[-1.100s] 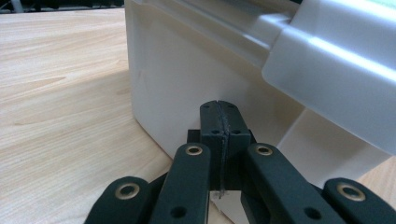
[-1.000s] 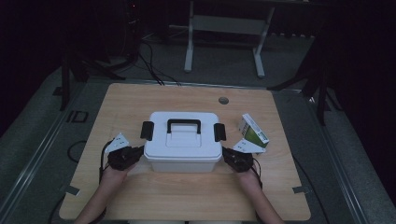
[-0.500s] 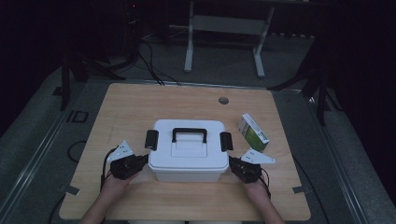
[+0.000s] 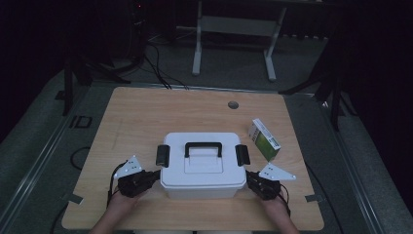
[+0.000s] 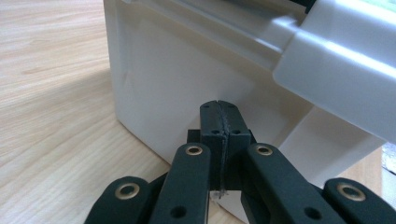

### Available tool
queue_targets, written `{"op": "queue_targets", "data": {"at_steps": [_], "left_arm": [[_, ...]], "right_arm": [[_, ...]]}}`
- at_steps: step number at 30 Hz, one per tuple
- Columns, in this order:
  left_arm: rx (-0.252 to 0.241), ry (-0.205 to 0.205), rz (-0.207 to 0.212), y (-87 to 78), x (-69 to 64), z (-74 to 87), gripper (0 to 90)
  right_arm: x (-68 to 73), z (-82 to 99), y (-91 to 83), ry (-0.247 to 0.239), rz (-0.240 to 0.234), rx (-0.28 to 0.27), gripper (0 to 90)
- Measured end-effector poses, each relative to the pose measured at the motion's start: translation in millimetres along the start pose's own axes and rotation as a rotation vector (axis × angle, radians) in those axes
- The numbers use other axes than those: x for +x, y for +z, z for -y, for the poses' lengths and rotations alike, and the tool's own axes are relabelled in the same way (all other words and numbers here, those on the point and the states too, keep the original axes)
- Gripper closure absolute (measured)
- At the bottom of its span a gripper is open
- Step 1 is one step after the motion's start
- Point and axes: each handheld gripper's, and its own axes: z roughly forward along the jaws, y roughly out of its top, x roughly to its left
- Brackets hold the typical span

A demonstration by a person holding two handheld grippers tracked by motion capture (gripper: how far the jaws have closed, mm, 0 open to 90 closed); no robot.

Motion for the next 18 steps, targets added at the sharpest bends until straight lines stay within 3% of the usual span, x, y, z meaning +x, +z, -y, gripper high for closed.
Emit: {"op": "queue_targets", "data": {"at_steps": [12, 18], "left_arm": [[0.007, 0.008, 0.043, 6.8, -11.8, 0.3, 90.0], [0.013, 0.024, 0.042, 9.1, -14.7, -1.1, 90.0]], "right_arm": [[-1.2, 9.1, -18.8, 0.019, 0.007, -0.009, 90.0], [-2.2, 12.0, -24.3, 0.025, 0.008, -0.014, 90.0]]}}
